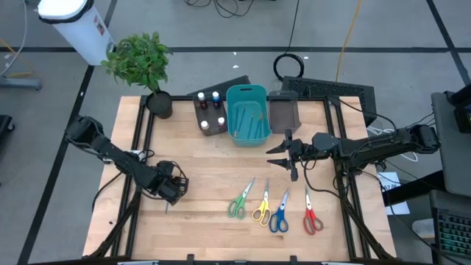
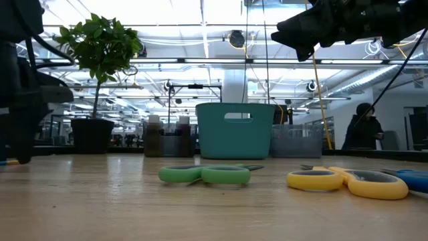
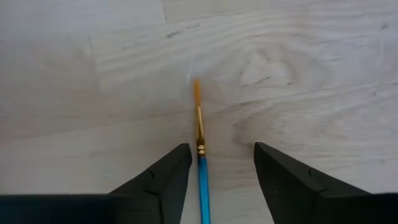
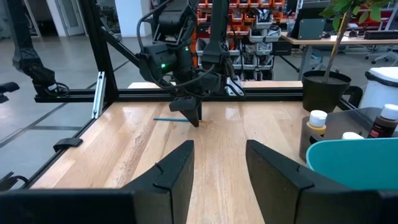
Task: Pick & Place Paint Supplies
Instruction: Put the blue paint brush into the blue bin
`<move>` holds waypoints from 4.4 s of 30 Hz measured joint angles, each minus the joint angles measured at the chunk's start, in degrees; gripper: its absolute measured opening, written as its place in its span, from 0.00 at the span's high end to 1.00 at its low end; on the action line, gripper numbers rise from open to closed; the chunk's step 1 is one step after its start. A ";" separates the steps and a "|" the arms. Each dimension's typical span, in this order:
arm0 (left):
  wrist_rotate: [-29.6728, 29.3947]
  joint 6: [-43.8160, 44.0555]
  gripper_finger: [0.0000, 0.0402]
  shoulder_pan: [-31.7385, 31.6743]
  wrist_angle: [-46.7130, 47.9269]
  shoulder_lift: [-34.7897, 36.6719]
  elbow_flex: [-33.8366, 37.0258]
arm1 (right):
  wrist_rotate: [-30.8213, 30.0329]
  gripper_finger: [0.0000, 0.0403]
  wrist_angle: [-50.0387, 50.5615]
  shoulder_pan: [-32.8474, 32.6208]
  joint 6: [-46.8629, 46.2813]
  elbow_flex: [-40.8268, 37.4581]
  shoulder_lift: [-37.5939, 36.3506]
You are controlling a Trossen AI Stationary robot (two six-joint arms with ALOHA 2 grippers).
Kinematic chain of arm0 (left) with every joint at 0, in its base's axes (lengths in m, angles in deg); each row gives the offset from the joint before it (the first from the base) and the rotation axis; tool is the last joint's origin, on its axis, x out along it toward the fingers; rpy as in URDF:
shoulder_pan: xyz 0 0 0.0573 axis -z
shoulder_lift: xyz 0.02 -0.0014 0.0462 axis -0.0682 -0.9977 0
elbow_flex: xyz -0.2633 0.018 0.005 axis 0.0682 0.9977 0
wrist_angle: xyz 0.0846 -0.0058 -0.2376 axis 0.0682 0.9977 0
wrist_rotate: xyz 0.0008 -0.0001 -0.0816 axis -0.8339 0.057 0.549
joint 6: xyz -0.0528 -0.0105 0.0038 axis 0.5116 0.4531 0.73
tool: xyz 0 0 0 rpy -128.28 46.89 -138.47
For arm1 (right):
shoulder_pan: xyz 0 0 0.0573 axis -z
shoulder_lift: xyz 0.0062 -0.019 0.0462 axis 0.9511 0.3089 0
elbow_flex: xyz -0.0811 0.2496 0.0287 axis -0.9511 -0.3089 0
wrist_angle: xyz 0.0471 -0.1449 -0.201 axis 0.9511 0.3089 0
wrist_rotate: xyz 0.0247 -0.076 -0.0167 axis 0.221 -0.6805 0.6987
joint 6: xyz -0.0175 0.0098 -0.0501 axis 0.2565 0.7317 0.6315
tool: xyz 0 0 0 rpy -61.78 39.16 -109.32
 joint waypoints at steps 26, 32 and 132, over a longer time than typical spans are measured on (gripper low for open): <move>-8.89 -7.69 0.99 -2.35 -5.56 -4.87 -0.05 | 0.02 0.67 0.01 0.00 -0.02 0.00 0.00; -16.44 -13.47 1.00 -2.64 -8.50 -2.70 -3.54 | 0.02 0.67 0.08 -0.01 -0.02 0.02 0.00; 3.12 -102.67 1.00 -27.12 -32.70 -15.54 -13.16 | 10.75 0.46 -11.94 7.87 -1.55 8.48 28.79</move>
